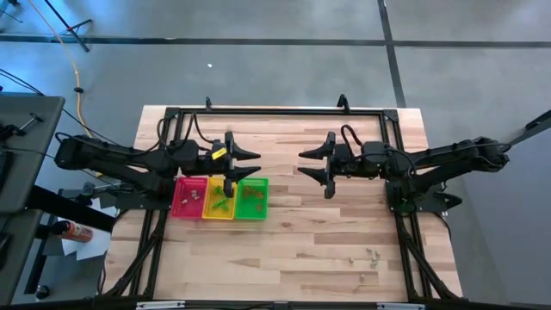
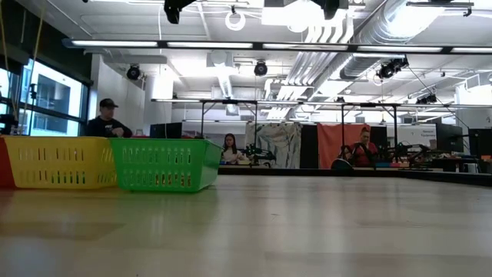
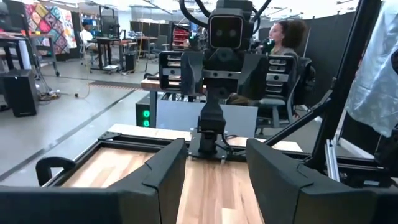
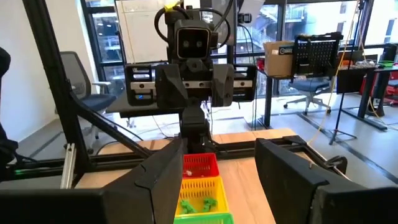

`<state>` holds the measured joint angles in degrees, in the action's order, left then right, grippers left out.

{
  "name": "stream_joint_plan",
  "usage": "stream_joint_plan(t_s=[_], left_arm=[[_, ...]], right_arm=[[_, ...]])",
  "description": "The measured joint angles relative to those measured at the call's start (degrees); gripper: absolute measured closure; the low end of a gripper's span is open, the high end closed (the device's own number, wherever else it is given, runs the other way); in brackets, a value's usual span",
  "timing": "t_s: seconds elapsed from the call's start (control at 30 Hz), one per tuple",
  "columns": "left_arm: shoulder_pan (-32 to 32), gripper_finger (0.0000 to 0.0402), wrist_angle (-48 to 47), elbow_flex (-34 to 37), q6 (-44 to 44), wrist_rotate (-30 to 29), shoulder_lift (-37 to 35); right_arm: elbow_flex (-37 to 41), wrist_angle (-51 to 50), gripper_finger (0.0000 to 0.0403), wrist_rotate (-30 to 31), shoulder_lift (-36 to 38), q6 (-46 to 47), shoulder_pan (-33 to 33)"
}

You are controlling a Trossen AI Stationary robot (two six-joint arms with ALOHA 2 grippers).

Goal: Sort Halloween decoration
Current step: Put the white skull toy into the red bin

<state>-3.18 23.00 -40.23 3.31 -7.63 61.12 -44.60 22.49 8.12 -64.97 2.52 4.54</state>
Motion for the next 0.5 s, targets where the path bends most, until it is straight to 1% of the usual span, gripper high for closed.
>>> stream_joint_plan(t_s=[0.13,0.2,0.33,0.43,0.5], left_arm=[[0.0,0.0243,0.0,0.0,-1.4,0.0,0.0],[0.0,0.0243,0.0,0.0,-2.5,-0.5,0.0],[0.0,0.0243,-0.5,0.0,-3.0,-2.0,0.0],[0.0,0.0243,-0.7,0.0,-3.0,-2.0,0.0],[0.0,0.0243,-0.7,0.0,-2.4,-2.0,0.0]], right_arm=[[0.0,0.0,0.0208,0.0,0.0,0.5,0.0],[0.0,-0.8,0.0208,0.0,0.0,3.1,0.0],[0.0,-6.5,0.0208,-0.8,0.0,12.6,0.1],[0.0,-13.6,0.0208,-5.2,0.0,20.5,2.0],[0.0,-19.7,0.0208,-6.8,0.0,26.3,4.6]])
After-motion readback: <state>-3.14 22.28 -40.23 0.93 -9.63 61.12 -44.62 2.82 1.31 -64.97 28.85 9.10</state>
